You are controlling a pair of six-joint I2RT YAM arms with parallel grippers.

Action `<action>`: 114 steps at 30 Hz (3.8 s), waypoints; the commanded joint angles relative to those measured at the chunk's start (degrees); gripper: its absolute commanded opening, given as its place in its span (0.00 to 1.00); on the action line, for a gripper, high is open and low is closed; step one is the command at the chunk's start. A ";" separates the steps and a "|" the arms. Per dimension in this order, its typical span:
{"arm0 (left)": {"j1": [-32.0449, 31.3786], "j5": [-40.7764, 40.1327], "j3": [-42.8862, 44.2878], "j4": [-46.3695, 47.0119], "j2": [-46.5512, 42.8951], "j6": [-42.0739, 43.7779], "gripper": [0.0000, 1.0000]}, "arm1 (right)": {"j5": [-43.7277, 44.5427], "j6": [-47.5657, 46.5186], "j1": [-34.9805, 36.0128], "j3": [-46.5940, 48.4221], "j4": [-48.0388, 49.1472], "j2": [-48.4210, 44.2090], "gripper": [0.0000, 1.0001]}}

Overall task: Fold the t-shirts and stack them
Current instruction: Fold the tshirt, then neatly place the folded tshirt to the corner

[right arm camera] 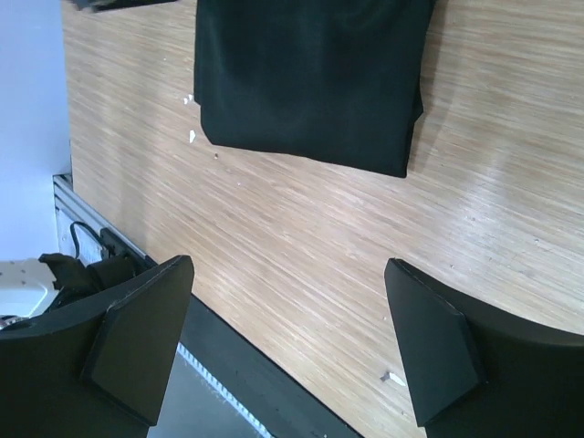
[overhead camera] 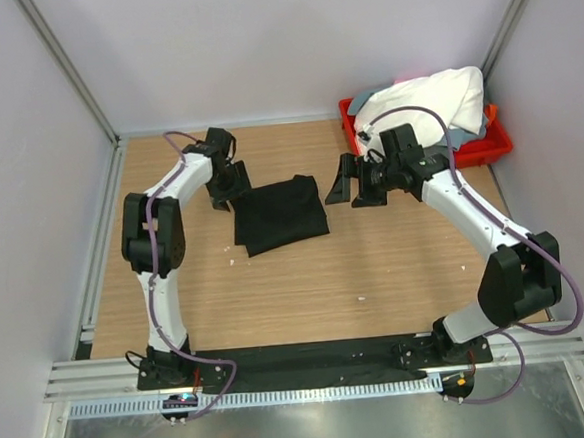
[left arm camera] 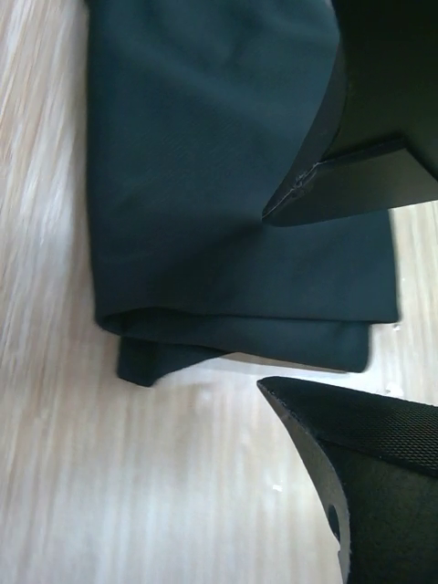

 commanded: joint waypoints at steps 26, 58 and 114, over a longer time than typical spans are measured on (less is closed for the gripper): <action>9.04 -25.24 42.55 -19.51 27.25 11.68 0.00 | -6.89 1.01 -0.05 -3.54 -2.91 -17.09 0.94; 10.72 -16.47 30.64 -2.47 16.36 -11.51 0.93 | -5.40 0.83 0.13 -9.08 -3.26 -20.52 0.95; 19.07 -25.00 25.20 -11.18 10.65 3.26 0.99 | -7.51 -0.31 1.53 -11.55 -2.03 -18.50 0.96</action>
